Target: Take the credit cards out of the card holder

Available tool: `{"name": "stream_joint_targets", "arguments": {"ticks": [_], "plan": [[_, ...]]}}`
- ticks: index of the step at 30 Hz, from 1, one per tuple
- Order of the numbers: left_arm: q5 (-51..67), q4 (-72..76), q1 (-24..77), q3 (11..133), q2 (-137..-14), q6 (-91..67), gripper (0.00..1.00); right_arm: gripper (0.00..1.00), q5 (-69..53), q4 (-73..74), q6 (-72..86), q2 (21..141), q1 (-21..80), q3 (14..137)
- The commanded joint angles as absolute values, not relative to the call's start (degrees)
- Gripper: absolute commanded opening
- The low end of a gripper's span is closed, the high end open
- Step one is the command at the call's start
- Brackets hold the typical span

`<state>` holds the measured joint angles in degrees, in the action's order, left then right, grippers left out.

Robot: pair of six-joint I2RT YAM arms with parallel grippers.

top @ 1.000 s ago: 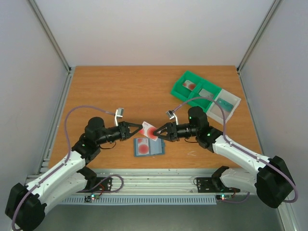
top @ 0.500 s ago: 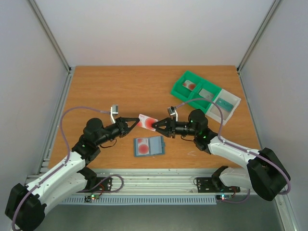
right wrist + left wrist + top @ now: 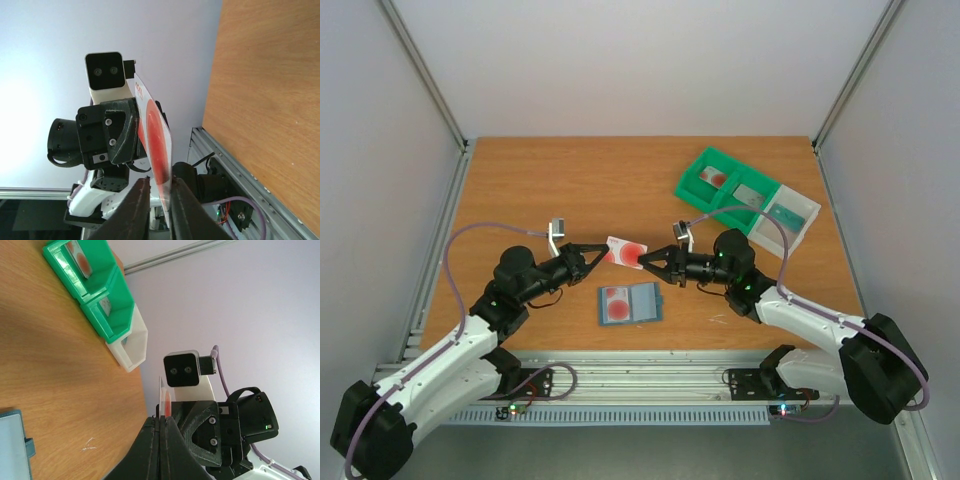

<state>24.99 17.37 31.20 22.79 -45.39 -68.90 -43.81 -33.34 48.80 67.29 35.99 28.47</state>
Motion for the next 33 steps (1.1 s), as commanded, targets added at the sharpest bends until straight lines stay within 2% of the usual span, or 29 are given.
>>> {"name": "stream_joint_targets", "arguments": {"ticks": [1, 4, 10, 11, 16, 21, 27, 33], "plan": [[24.1, 20.7, 31.0, 21.9, -45.3, -68.7, 0.00, 0.09, -41.7, -31.6, 46.9, 65.2, 36.0, 28.2], [24.1, 20.9, 31.0, 21.7, -45.2, -68.8, 0.00, 0.01, -41.6, -31.3, 46.8, 64.9, 36.0, 28.3], [24.3, 21.3, 31.0, 21.2, -44.3, -68.7, 0.01, 0.01, -40.7, -29.9, 46.0, 64.5, 36.0, 27.9], [24.2, 21.0, 31.0, 21.2, -44.0, -68.6, 0.06, 0.01, -40.5, -29.6, 45.9, 64.3, 36.0, 28.0], [22.3, 15.3, 31.0, 22.0, -42.2, -67.0, 0.58, 0.01, -39.7, -25.9, 43.6, 63.9, 35.9, 29.1], [20.1, 7.0, 31.0, 24.4, -40.3, -63.7, 0.97, 0.01, -38.7, -18.9, 40.0, 63.7, 35.2, 31.1], [16.2, -9.6, 31.0, 30.0, -39.9, -55.8, 0.99, 0.01, -33.3, -4.4, 31.2, 63.8, 34.5, 38.5], [14.4, -16.1, 31.0, 31.7, -40.2, -50.0, 0.99, 0.01, -29.9, 2.6, 27.0, 67.9, 31.6, 44.8]]}}
